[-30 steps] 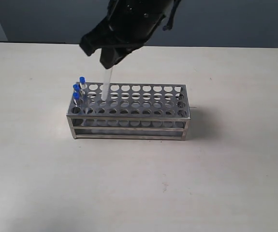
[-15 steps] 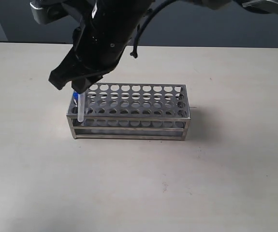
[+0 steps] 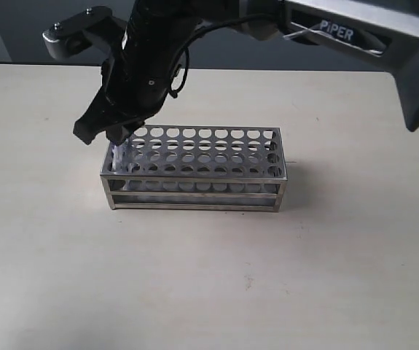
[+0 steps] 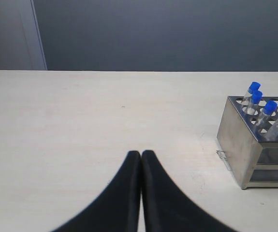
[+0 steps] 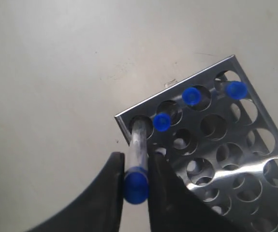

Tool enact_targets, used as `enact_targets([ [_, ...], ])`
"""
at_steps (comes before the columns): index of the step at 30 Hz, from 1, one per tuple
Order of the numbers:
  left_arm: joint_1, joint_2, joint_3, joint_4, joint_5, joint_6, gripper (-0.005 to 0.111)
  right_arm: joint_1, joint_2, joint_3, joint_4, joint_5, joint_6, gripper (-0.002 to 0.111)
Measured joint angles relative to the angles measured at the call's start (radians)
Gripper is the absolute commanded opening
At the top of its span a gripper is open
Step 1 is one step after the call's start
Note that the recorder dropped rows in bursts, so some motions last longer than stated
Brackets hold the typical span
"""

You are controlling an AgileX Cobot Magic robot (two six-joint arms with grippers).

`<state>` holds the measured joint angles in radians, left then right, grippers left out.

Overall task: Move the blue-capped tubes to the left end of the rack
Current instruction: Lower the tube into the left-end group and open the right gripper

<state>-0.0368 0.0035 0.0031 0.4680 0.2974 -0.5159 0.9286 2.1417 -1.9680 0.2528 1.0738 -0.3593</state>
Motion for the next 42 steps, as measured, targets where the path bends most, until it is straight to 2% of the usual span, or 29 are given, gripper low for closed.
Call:
enact_targets([
  [30, 0.0, 0.0, 0.0, 0.0, 0.0, 0.0, 0.001, 0.0, 0.111, 0.0, 0.075, -0.081, -0.089, -0.001],
  [33, 0.0, 0.0, 0.0, 0.0, 0.0, 0.0, 0.001, 0.0, 0.111, 0.0, 0.075, -0.072, -0.089, 0.012],
  [37, 0.0, 0.0, 0.0, 0.0, 0.0, 0.0, 0.001, 0.0, 0.111, 0.0, 0.079, -0.037, -0.085, 0.045],
  [39, 0.0, 0.0, 0.0, 0.0, 0.0, 0.0, 0.001, 0.0, 0.113, 0.0, 0.081, 0.013, -0.069, 0.05],
  [42, 0.0, 0.0, 0.0, 0.0, 0.0, 0.0, 0.001, 0.003, 0.115, 0.0, 0.085, 0.05, -0.04, 0.047],
])
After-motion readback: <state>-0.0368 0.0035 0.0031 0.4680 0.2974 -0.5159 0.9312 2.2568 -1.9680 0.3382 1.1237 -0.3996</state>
